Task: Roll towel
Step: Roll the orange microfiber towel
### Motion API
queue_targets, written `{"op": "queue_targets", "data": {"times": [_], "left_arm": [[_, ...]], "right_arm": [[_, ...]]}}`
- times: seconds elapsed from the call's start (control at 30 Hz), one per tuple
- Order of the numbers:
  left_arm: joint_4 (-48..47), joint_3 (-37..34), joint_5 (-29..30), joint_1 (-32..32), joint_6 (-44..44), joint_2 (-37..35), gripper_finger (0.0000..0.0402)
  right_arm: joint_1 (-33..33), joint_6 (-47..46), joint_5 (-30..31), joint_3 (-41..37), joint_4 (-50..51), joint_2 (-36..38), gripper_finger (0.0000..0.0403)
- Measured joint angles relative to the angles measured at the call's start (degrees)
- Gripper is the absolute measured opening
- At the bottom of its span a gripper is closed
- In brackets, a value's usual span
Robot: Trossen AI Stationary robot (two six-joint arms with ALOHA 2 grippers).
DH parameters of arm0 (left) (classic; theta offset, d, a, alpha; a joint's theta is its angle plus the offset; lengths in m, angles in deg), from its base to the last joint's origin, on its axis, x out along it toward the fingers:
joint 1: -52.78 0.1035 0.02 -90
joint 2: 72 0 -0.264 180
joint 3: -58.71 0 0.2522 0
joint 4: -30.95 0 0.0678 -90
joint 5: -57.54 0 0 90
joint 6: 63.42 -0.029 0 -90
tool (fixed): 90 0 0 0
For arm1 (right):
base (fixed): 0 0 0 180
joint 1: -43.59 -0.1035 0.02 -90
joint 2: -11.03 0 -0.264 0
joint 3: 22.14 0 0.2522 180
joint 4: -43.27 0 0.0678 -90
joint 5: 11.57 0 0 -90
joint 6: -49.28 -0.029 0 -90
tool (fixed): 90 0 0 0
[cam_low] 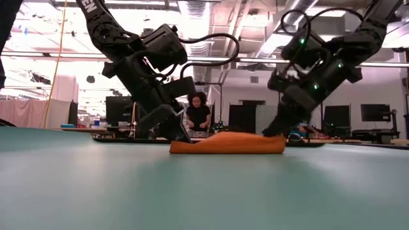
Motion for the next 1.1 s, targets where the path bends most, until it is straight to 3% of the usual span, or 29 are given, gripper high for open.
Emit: {"op": "queue_targets", "data": {"times": [0.27,0.43,0.57,0.8,0.9,1.1], "left_arm": [[-0.75,-0.14,0.16,0.01,2.17,-0.68,0.0],[-7.76,-0.51,0.71,-0.73,5.13,-6.15,0.0],[-12.45,-1.07,5.79,-2.55,5.82,-11.84,0.0],[11.71,-3.51,3.84,-3.42,0.53,-12.28,0.0],[16.77,-3.56,4.46,-3.24,-1.07,-11.82,0.0],[3.38,-3.56,6.3,-4.61,4.13,-15.73,0.0]], "right_arm": [[-0.92,-1.93,0.14,0.16,-3.59,-7.79,0.007],[-0.85,-4.11,0.13,0.2,-3.38,-8.5,0.007],[-0.99,-4.2,0.12,0.15,-3.34,-8.56,0.007],[-0.94,-3.94,0.11,0.06,-4.76,-8.62,0.007],[-0.95,-3.94,0.08,0.04,-4.68,-8.62,0.007],[-0.94,-3.62,0.03,0.02,-4.73,-8.64,0.007]]}}
